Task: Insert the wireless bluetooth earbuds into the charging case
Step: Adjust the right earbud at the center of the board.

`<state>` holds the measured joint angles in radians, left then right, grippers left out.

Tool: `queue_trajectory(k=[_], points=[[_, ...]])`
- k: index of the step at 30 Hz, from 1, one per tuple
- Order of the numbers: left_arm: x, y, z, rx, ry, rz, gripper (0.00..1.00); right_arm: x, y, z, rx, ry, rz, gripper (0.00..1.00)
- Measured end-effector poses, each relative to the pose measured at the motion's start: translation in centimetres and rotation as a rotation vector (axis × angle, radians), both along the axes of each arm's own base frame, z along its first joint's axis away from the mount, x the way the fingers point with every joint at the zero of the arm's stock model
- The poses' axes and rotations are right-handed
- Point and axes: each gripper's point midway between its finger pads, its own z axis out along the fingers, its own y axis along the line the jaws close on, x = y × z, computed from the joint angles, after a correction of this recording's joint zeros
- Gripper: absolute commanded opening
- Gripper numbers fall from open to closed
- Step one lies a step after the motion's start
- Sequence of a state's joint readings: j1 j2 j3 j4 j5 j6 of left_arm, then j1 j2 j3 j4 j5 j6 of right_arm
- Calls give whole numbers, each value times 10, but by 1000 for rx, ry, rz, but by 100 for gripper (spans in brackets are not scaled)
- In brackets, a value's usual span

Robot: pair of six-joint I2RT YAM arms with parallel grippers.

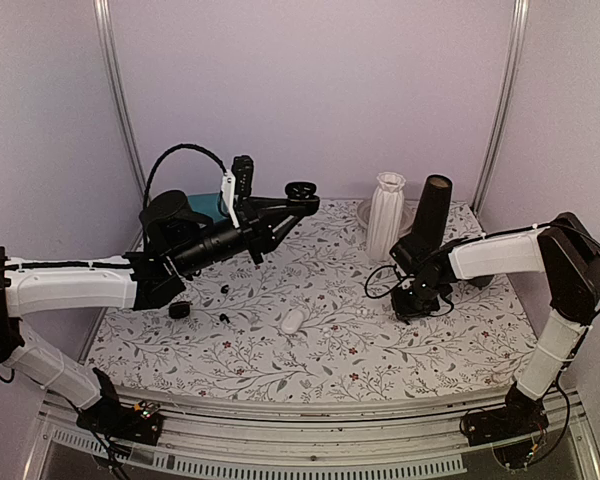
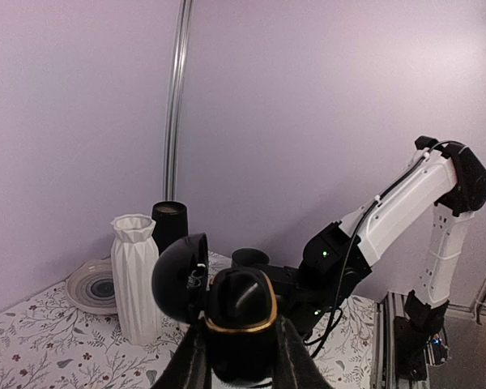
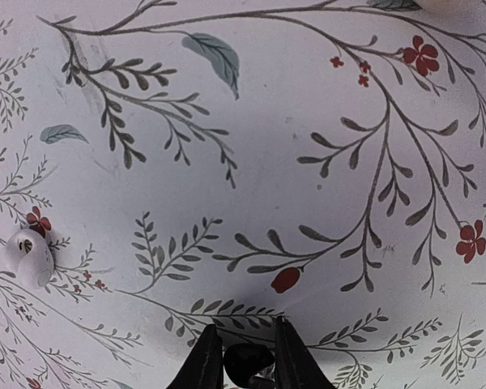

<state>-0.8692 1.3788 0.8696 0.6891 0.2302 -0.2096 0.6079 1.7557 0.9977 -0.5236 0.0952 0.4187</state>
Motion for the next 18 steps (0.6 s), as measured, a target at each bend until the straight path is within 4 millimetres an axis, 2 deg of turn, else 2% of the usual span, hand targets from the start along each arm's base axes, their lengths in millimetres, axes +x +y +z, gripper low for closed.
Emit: queue_trajectory(k=[3, 5, 12, 15, 18], points=[[0, 0, 0, 0, 0, 1, 0, 0, 0, 0, 0, 0, 1, 20], [1, 0, 0, 0, 0, 2, 0, 0, 0, 0, 0, 0, 1, 15], [1, 0, 0, 0, 0, 2, 0, 0, 1, 0, 2, 3, 2, 13], [1, 0, 0, 0, 0, 2, 0, 0, 1, 0, 4, 4, 1, 14], [1, 0, 0, 0, 0, 2, 0, -1, 1, 0, 7, 6, -2, 20]])
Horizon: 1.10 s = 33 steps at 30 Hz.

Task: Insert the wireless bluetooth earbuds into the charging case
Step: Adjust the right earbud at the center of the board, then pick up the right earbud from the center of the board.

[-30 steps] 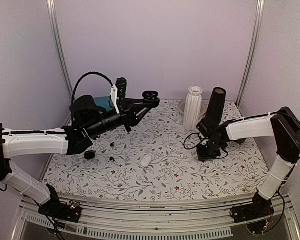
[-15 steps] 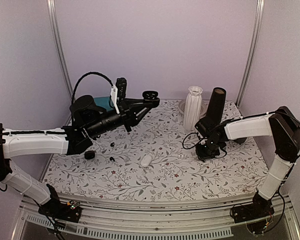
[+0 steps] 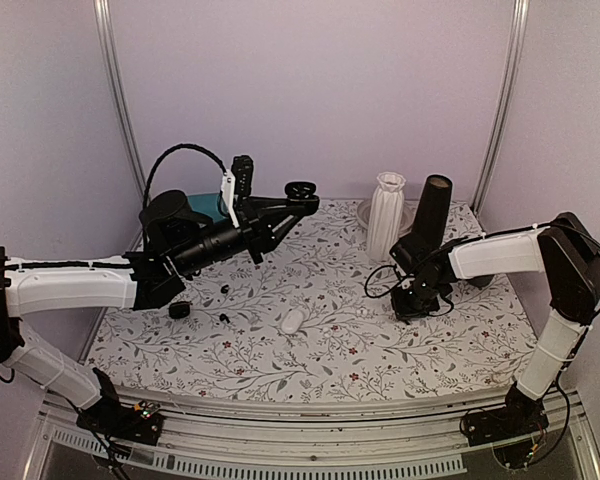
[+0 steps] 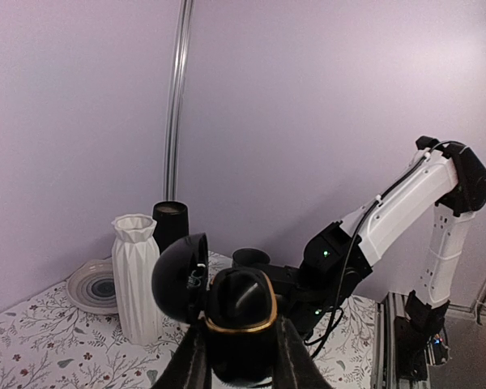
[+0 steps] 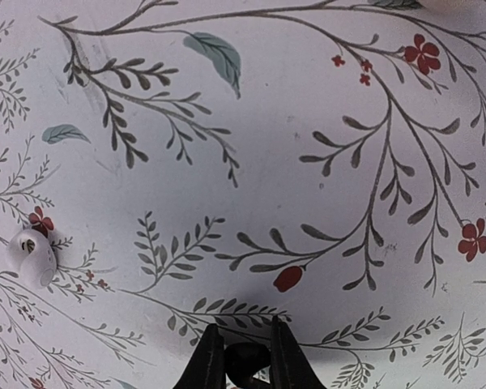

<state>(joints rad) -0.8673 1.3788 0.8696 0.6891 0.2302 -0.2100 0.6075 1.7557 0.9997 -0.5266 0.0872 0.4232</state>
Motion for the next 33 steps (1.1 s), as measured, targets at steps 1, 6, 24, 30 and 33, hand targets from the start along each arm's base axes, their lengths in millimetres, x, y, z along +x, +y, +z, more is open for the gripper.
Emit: queue_trajectory(k=[1, 6, 24, 30, 33], points=[[0, 0, 0, 0, 0, 0, 0, 0, 0, 0, 3, 2, -1, 25], [1, 1, 0, 1, 1, 2, 0, -2, 3, 0, 16, 12, -2, 35], [2, 2, 0, -2, 4, 5, 0, -14, -3, 2, -70, 27, 40, 31], [2, 2, 0, -2, 4, 5, 0, -5, -5, 0, -122, 9, 77, 30], [2, 2, 0, -2, 4, 5, 0, -3, -4, 1, -132, 4, 100, 30]])
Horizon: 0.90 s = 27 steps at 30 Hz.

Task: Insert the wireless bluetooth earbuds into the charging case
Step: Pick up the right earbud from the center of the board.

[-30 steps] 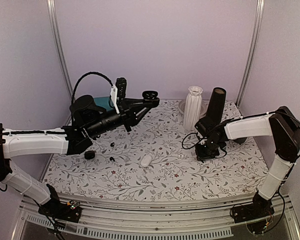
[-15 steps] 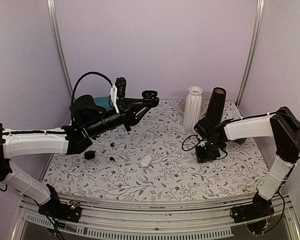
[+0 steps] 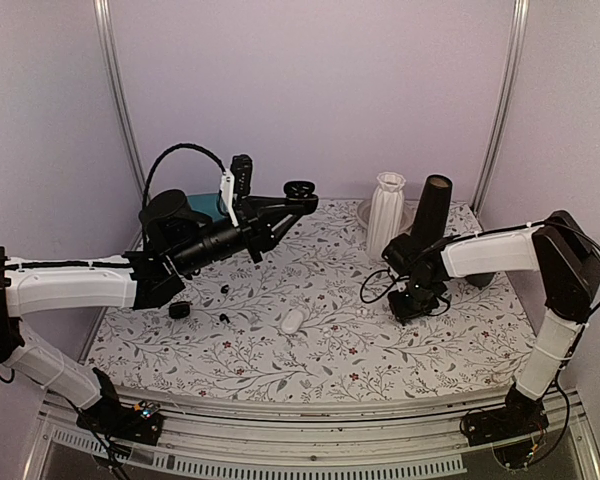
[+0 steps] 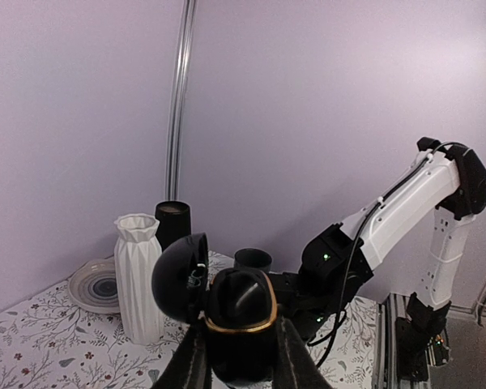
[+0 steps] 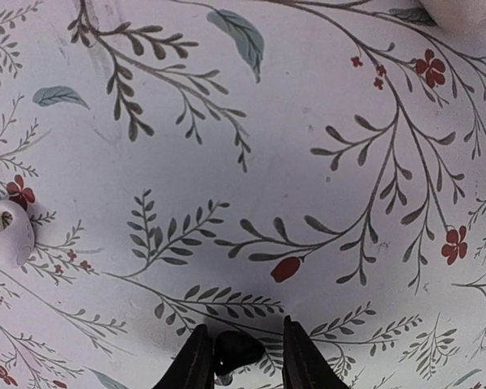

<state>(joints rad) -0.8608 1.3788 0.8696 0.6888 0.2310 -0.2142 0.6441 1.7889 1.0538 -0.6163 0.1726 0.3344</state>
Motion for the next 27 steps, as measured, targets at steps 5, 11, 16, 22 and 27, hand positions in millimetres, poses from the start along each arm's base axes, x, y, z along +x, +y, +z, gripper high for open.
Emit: queue_trajectory(k=[5, 11, 16, 22, 27], points=[[0, 0, 0, 0, 0, 0, 0, 0, 1, 0, -12, -1, 24, 29], [1, 0, 0, 0, 0, 1, 0, 1, 4, -1, 0, 12, 9, 30], [1, 0, 0, 0, 0, 1, 0, 2, 11, -2, 38, 25, -24, 29], [0, 1, 0, 0, 0, 1, 0, 3, 14, -2, 70, 33, -58, 29], [0, 2, 0, 1, 1, 1, 0, 3, 14, -2, 82, 39, -79, 29]])
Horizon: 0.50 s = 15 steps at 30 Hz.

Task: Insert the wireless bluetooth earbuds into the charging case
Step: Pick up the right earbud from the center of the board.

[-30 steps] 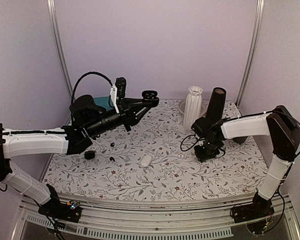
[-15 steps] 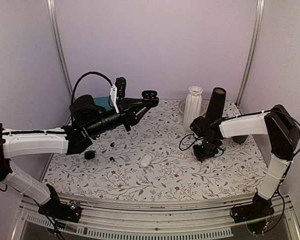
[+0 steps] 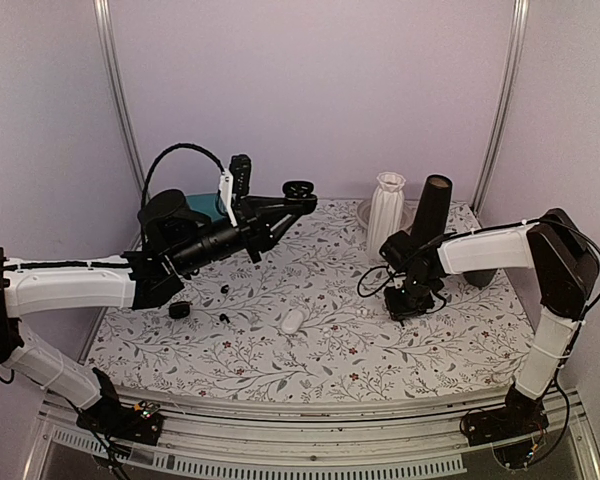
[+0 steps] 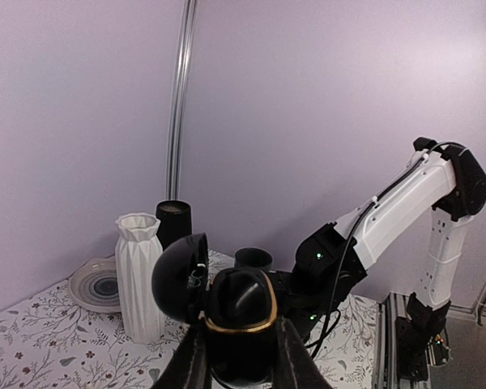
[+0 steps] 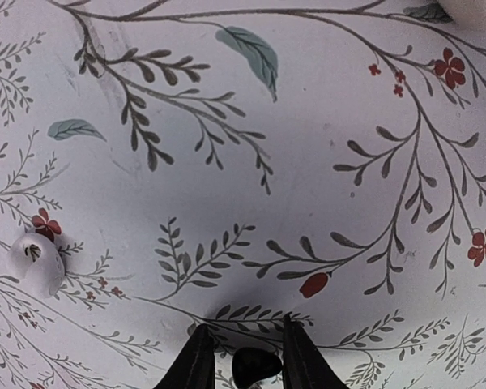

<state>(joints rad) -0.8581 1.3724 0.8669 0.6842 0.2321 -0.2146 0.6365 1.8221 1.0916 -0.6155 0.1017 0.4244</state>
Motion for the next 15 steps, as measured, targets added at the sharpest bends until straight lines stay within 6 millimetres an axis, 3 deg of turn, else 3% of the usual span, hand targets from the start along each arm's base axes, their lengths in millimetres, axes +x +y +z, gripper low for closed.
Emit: queue_trajectory(k=[15], points=[[0, 0, 0, -1, 4, 0, 0, -1, -1, 0, 14, -12, -3, 29]])
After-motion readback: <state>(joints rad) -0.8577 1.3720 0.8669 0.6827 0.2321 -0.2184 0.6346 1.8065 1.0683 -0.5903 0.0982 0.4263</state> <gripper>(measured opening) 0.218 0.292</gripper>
